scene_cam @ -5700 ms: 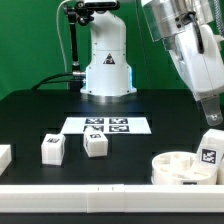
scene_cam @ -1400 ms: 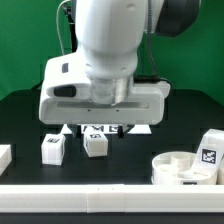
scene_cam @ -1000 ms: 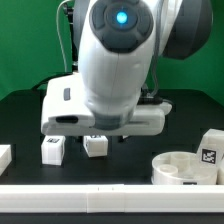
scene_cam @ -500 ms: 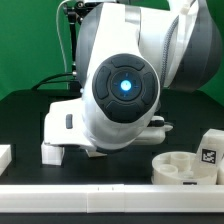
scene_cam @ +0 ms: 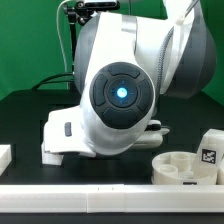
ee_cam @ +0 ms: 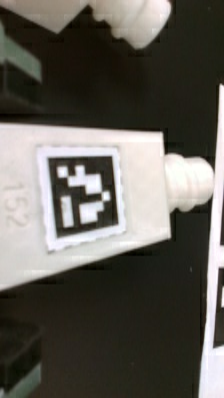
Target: Assemble stool
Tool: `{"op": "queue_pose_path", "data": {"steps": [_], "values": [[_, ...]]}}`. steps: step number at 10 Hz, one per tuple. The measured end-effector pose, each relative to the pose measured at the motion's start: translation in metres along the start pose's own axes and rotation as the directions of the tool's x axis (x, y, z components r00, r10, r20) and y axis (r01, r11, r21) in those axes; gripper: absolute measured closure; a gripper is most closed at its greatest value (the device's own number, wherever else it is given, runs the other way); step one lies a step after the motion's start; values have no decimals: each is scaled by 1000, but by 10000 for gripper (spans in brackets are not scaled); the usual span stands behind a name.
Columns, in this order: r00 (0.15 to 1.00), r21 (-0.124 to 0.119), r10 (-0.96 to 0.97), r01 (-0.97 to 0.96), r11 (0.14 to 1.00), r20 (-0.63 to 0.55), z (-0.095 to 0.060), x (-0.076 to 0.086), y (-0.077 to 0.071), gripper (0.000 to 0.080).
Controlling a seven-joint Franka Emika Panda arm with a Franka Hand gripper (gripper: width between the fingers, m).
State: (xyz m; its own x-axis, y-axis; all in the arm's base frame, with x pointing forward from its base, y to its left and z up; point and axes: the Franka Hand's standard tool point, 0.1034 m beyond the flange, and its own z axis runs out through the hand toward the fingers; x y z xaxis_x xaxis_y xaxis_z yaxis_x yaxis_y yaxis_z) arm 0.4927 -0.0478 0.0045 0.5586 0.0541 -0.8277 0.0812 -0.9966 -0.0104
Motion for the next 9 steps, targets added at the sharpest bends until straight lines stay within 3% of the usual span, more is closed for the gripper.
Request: {"op": "queue_pose_path", "data": {"steps": [1, 2, 3, 6, 9], "values": [[1000, 0, 0, 0, 1000, 0, 0, 0, 0, 395], [1000, -1, -1, 1, 1000, 0, 0, 0, -1, 395], [1000, -2, -1, 1, 1000, 0, 0, 0, -1, 463], [1000, -2, 3, -3, 1000, -2, -6, -1, -2, 463], [1000, -2, 21, -21, 1000, 19, -52, -22, -19, 462]]}}
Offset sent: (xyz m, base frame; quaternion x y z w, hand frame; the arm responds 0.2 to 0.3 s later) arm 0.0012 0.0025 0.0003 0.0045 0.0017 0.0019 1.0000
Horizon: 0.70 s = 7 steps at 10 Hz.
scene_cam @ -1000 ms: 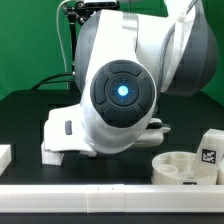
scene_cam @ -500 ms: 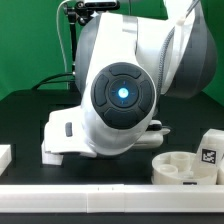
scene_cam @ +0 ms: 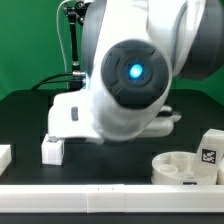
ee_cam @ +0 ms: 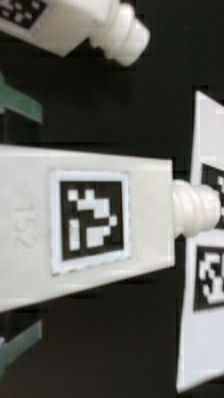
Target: Assemble stool
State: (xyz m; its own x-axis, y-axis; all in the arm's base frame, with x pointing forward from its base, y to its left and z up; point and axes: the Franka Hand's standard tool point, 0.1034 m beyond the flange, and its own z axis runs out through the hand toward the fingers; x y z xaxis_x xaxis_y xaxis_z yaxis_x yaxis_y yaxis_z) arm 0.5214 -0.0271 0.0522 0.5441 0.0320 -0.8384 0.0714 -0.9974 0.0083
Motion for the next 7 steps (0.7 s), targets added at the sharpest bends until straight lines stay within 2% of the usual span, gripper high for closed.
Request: {"op": "queue_pose_path", "data": {"steps": [3, 6, 7], "values": [[1000, -12, 11, -11, 1000, -14, -28, -15, -16, 462], [998, -16, 10, -11, 1000, -60, -32, -8, -15, 462], [994, -19, 9, -11, 1000, -107, -37, -2, -14, 462]]}}
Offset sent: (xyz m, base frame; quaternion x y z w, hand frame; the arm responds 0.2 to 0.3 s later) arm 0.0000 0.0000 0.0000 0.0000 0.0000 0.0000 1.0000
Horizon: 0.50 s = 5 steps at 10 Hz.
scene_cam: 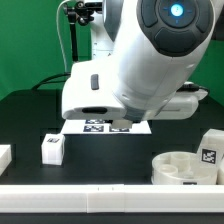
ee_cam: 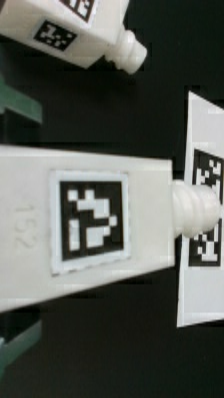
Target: Assemble stool
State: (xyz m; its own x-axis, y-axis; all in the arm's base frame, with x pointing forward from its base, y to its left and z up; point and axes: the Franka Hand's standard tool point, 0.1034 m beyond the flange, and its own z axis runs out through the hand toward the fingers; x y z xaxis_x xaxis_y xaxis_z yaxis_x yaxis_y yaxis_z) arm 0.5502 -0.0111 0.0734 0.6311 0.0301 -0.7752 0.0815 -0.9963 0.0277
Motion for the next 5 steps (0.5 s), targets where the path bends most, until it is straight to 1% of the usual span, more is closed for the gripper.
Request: {"op": "queue_pose_path", "data": {"steps": [1, 2, 3, 4, 5], "values": [[996, 10, 0, 1, 1000, -93, -11, 7, -1, 462], [985, 32, 8, -2, 999, -175, -25, 3, -3, 462], [973, 61, 37, -24, 998, -228, -35, -5, -7, 462], [957, 68, 50, -32, 997, -287, -49, -12, -9, 462], [946, 71, 58, -37, 997, -318, -59, -18, -10, 462]]}}
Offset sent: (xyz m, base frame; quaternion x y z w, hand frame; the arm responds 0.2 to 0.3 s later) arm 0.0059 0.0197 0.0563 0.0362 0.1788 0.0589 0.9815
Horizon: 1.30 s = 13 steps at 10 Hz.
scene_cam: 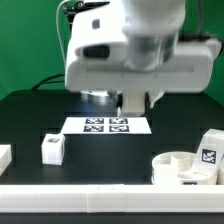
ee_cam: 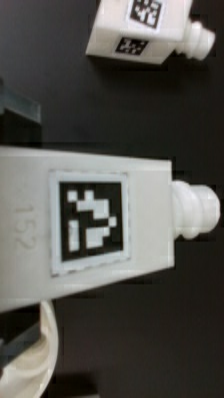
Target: Assemble stool
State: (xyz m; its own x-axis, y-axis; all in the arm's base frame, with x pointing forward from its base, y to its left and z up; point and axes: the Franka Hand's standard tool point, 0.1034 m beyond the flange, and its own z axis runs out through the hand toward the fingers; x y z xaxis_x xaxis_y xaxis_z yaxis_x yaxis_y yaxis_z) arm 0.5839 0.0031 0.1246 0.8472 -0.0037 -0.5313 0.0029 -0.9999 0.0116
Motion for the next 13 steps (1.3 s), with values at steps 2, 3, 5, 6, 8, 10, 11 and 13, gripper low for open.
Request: {"op": "queue_pose_path", "data": {"steps": [2, 3, 5, 6, 8, 10, 11, 13], "values": [[982, -1, 0, 0, 1000, -188, -1, 14, 1, 462], [969, -1, 0, -1, 1000, -246, -2, 16, 1, 462], [914, -1, 4, -5, 1000, -406, -6, 24, 1, 462], [881, 0, 3, -3, 1000, -474, -6, 27, -3, 462], [776, 14, 12, -5, 1000, -631, -9, 32, -16, 462], [705, 3, 2, 0, 1000, -710, -8, 35, -18, 462], [635, -2, 1, -4, 1000, -773, -13, 38, -17, 462], [560, -10, -4, -7, 1000, -828, -10, 37, -17, 462]]}}
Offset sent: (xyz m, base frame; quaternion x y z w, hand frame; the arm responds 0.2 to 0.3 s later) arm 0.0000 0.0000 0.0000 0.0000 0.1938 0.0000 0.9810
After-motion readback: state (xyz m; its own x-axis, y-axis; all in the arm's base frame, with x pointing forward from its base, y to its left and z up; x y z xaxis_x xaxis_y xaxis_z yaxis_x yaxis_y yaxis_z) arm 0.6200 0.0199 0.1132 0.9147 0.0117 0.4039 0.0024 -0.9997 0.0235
